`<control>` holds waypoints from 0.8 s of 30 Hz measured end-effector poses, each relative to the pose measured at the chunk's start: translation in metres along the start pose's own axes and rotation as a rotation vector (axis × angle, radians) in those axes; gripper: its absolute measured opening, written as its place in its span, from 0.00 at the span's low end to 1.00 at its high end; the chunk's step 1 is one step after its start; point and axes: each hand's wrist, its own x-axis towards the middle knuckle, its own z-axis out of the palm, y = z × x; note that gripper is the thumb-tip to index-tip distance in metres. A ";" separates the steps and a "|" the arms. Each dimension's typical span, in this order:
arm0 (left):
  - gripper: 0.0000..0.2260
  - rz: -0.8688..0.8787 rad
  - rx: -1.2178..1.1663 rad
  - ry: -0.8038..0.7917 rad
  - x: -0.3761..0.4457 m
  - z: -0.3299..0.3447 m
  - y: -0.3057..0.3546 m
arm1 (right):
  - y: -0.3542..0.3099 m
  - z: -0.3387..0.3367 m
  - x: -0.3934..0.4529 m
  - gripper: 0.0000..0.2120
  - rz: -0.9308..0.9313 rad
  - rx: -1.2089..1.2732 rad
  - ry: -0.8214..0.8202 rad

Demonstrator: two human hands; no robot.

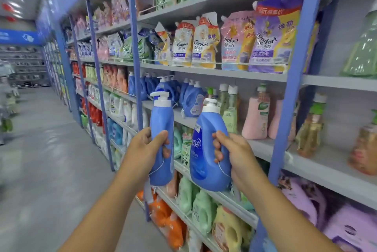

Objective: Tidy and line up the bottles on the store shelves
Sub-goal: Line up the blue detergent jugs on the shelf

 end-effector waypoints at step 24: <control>0.12 0.058 -0.217 -0.263 0.378 0.066 -0.159 | 0.139 0.040 0.329 0.15 -0.237 -0.188 0.419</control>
